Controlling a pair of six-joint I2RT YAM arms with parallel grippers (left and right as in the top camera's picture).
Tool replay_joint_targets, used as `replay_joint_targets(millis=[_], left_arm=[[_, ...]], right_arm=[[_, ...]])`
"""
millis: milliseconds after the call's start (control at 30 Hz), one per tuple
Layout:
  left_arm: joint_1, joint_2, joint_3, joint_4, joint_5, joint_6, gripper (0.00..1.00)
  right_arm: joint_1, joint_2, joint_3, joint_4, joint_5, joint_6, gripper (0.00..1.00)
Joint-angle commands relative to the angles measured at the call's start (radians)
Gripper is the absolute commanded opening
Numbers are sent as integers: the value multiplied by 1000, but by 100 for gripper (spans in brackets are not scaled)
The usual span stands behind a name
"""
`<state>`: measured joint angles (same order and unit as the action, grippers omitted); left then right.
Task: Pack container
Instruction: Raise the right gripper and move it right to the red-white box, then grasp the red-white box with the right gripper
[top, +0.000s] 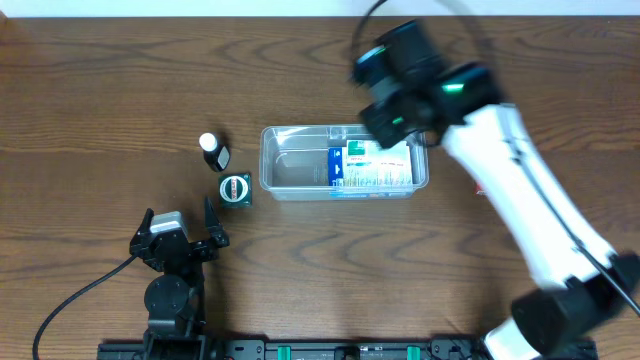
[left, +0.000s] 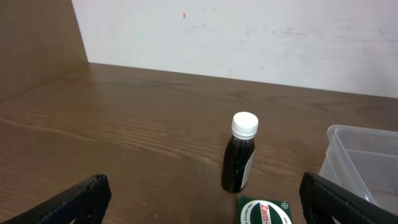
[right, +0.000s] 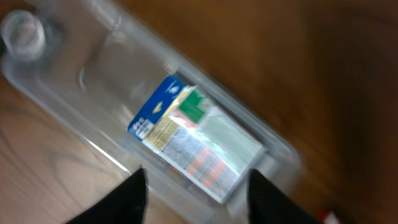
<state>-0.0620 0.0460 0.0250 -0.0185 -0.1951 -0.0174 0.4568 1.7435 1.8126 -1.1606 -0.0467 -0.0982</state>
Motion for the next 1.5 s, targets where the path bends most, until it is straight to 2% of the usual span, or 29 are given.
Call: replay_joint_targets(millis=[0, 133, 333, 600, 800, 1033, 1467], left_arm=[[0, 2, -21, -32, -27, 17, 98], [0, 2, -21, -32, -27, 17, 98], [0, 2, -21, -32, -27, 17, 98], [0, 2, -21, -32, -27, 17, 98], [0, 2, -21, -32, -27, 18, 98], [0, 2, -21, -32, -27, 18, 98], [0, 2, -21, -32, -27, 17, 98]], right_arm=[[-142, -53, 26, -51, 23, 159, 64], [-307, -59, 23, -143, 16, 292, 99], [-520, -56, -66, -192, 18, 346, 99], [-666, -56, -373, 5, 35, 397, 99], [-672, -56, -548, 200, 13, 321, 99], [-660, -56, -688, 399, -18, 212, 95], [-605, -19, -774, 561, -46, 130, 90]])
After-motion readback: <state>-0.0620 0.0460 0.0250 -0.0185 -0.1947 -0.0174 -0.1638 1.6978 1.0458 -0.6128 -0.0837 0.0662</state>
